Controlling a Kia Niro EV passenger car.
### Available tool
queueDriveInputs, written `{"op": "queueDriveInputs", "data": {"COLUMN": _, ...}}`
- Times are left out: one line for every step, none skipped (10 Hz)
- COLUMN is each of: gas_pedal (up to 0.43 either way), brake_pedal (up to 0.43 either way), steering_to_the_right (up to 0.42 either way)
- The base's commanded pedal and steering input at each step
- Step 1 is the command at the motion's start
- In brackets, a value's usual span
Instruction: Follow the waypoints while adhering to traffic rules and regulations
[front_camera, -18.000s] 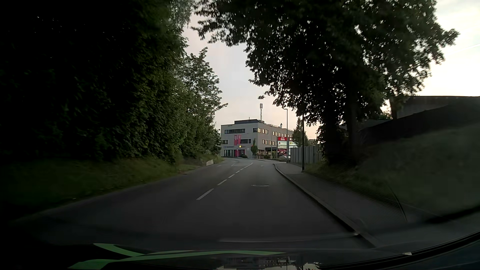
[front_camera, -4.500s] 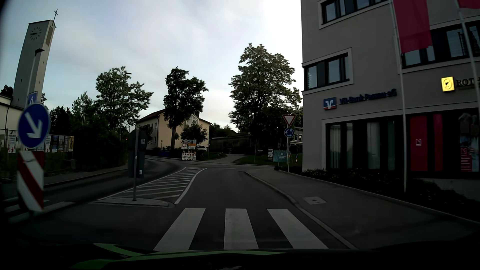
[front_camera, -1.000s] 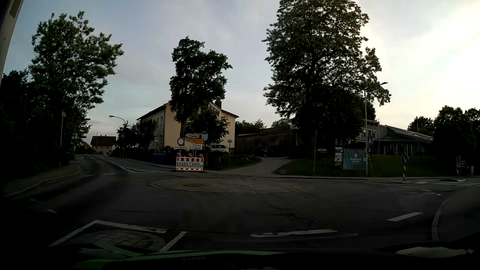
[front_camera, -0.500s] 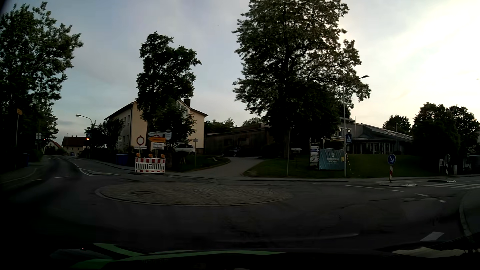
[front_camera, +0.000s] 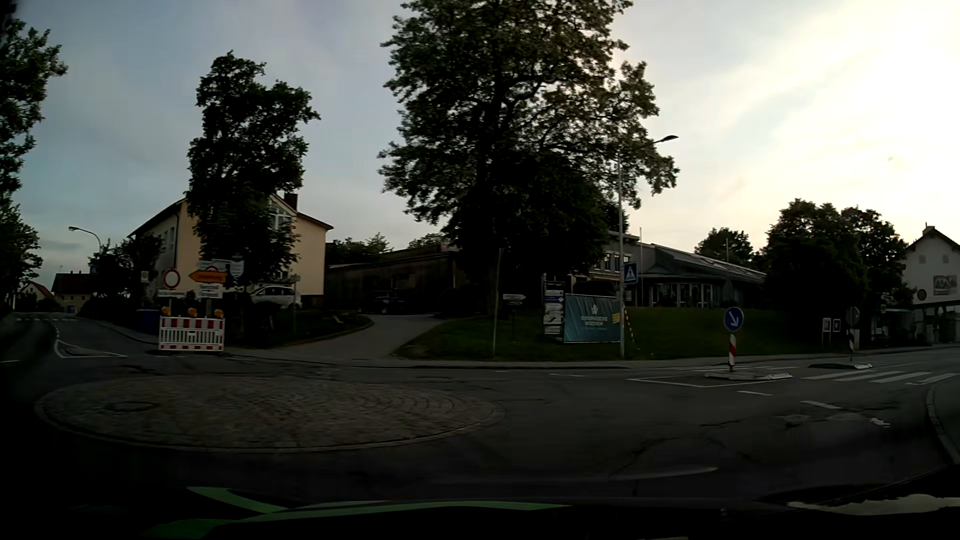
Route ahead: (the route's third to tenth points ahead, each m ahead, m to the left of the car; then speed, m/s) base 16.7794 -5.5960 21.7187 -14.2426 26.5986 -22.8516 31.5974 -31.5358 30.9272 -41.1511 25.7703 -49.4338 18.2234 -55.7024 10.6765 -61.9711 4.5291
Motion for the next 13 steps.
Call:
{"op": "queueDriveInputs", "data": {"gas_pedal": 0.130, "brake_pedal": 0.000, "steering_to_the_right": 0.281}}
{"op": "queueDriveInputs", "data": {"gas_pedal": 0.130, "brake_pedal": 0.000, "steering_to_the_right": 0.282}}
{"op": "queueDriveInputs", "data": {"gas_pedal": 0.130, "brake_pedal": 0.000, "steering_to_the_right": 0.282}}
{"op": "queueDriveInputs", "data": {"gas_pedal": 0.138, "brake_pedal": 0.000, "steering_to_the_right": 0.281}}
{"op": "queueDriveInputs", "data": {"gas_pedal": 0.150, "brake_pedal": 0.000, "steering_to_the_right": 0.282}}
{"op": "queueDriveInputs", "data": {"gas_pedal": 0.150, "brake_pedal": 0.000, "steering_to_the_right": 0.282}}
{"op": "queueDriveInputs", "data": {"gas_pedal": 0.150, "brake_pedal": 0.000, "steering_to_the_right": 0.284}}
{"op": "queueDriveInputs", "data": {"gas_pedal": 0.150, "brake_pedal": 0.000, "steering_to_the_right": 0.286}}
{"op": "queueDriveInputs", "data": {"gas_pedal": 0.150, "brake_pedal": 0.000, "steering_to_the_right": 0.286}}
{"op": "queueDriveInputs", "data": {"gas_pedal": 0.150, "brake_pedal": 0.000, "steering_to_the_right": 0.286}}
{"op": "queueDriveInputs", "data": {"gas_pedal": 0.150, "brake_pedal": 0.000, "steering_to_the_right": 0.286}}
{"op": "queueDriveInputs", "data": {"gas_pedal": 0.150, "brake_pedal": 0.000, "steering_to_the_right": 0.286}}
{"op": "queueDriveInputs", "data": {"gas_pedal": 0.150, "brake_pedal": 0.000, "steering_to_the_right": 0.286}}
